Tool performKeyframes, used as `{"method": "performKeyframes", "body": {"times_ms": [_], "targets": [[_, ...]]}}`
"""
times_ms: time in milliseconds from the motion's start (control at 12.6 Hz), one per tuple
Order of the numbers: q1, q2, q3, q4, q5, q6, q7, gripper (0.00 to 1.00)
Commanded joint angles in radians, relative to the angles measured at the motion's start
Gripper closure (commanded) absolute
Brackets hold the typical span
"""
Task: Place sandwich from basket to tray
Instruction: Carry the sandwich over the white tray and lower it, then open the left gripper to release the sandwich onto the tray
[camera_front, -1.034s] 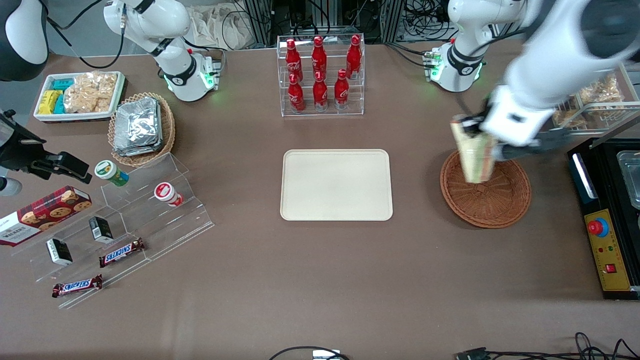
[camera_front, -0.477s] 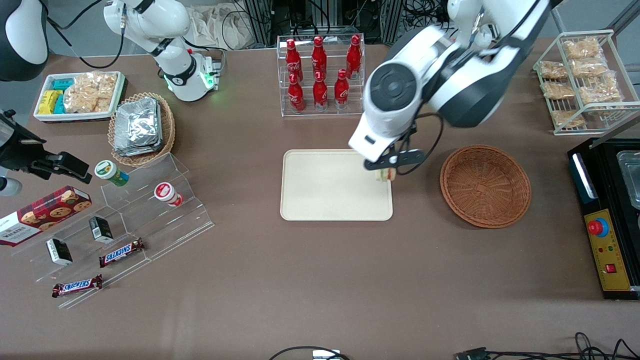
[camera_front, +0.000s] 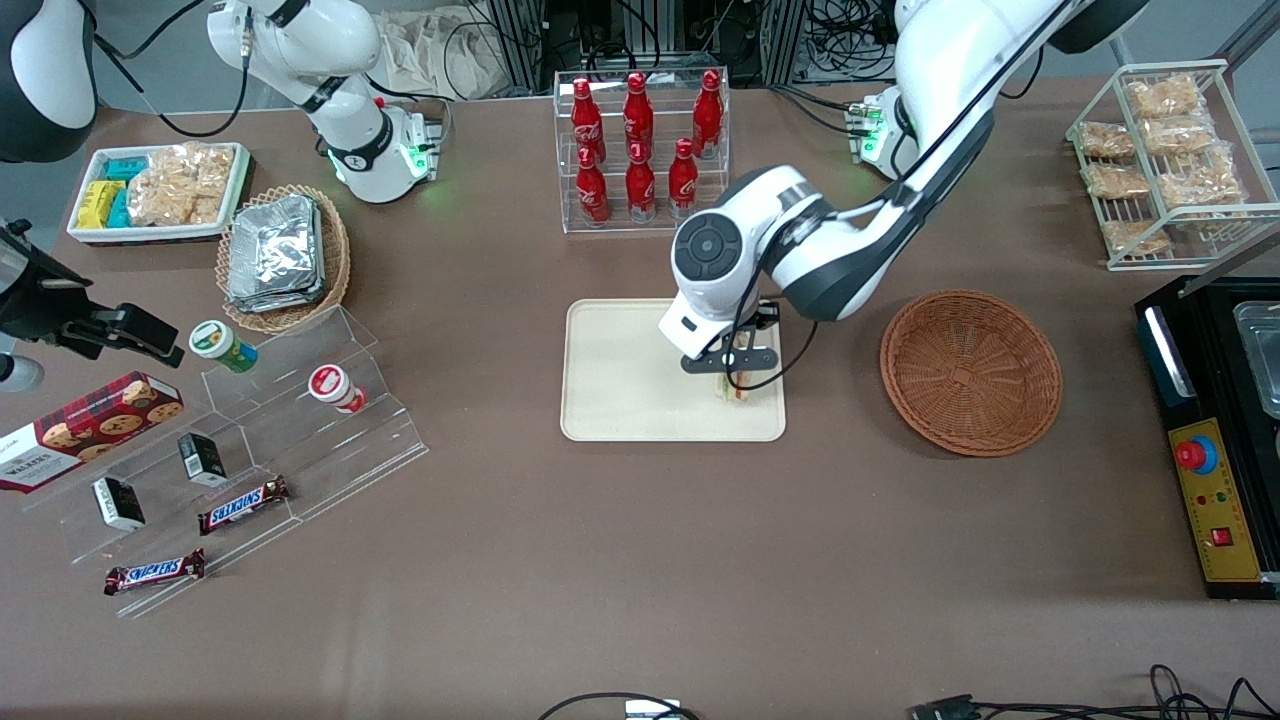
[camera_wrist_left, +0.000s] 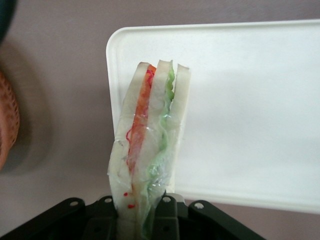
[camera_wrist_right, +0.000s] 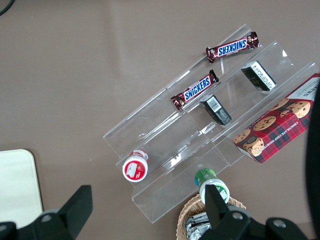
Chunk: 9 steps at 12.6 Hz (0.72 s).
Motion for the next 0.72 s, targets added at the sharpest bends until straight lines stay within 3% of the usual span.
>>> {"method": "performKeyframes", "body": {"times_ms": [0, 80, 398, 477, 557, 636], "targets": [[0.035, 0.070, -0.015, -0.049, 0.121, 0.075, -0.096, 1.00], [0.036, 0.088, -0.015, -0.058, 0.164, 0.085, -0.113, 1.00], [0.045, 0.119, -0.015, -0.060, 0.170, 0.123, -0.168, 1.00], [0.047, 0.118, -0.015, -0.058, 0.166, 0.123, -0.184, 0.57], [0.050, 0.118, -0.015, -0.058, 0.161, 0.122, -0.193, 0.01], [0.050, 0.114, -0.015, -0.055, 0.158, 0.115, -0.199, 0.00]]}}
